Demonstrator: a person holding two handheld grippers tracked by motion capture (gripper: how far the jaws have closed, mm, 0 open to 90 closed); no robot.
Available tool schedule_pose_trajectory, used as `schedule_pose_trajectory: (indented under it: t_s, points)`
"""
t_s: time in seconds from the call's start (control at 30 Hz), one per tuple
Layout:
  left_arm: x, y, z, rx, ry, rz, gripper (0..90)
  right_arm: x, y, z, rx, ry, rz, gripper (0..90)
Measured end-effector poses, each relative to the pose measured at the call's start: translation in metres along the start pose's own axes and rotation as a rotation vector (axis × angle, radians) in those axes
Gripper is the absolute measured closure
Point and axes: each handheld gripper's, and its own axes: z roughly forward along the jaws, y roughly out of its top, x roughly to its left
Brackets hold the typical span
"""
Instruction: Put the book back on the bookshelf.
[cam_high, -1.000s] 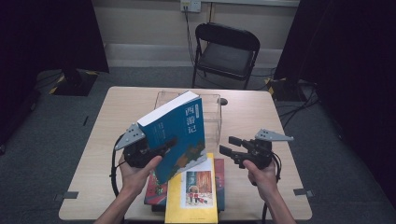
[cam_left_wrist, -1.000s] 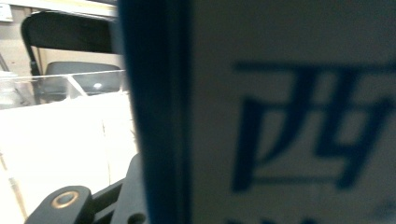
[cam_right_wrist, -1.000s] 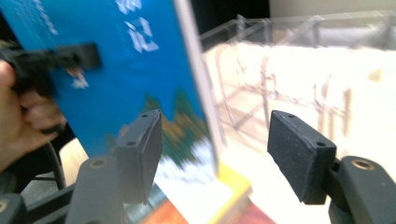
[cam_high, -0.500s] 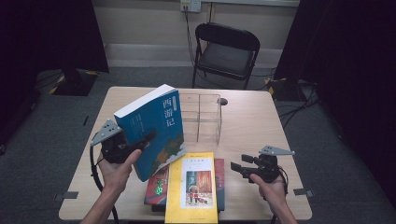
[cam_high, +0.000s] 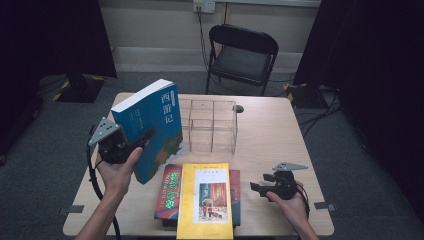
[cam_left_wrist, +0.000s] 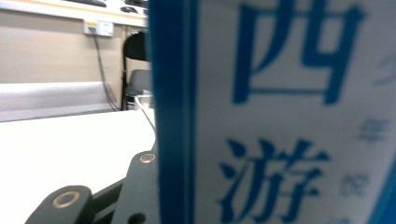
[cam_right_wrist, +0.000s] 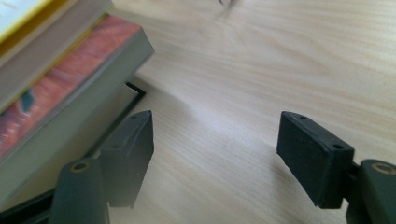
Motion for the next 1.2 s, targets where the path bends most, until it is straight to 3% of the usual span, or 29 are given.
schedule_pose_trajectory:
  t_s: [0.23,0.33,0.5,0.63,0.77,1.0,1.2]
  points:
    - [0.001,-0.003,0.02,0.007,0.023,-0.023,62.2,0.006,-0.006,0.012,0.073,-0.049,-0.079,21.4]
    - [0.001,-0.004,0.028,0.01,0.041,-0.02,62.2,0.006,-0.008,0.013,0.055,-0.06,-0.094,20.5]
    - [0.002,-0.005,0.036,0.016,0.074,-0.024,62.2,0.012,-0.018,0.017,0.009,-0.126,-0.186,18.0]
    - [0.002,-0.009,0.04,-0.006,0.105,-0.038,62.1,0.013,-0.02,0.017,-0.006,-0.129,-0.186,17.4]
    - [0.0,-0.009,0.046,0.007,0.102,-0.054,62.1,0.013,-0.02,0.017,-0.007,-0.13,-0.184,17.4]
    - [-0.005,-0.008,0.061,0.019,0.131,-0.031,62.1,0.013,-0.02,0.018,-0.007,-0.13,-0.184,17.3]
    - [-0.005,-0.006,0.073,0.02,0.15,-0.038,62.2,0.013,-0.02,0.017,-0.007,-0.13,-0.184,17.4]
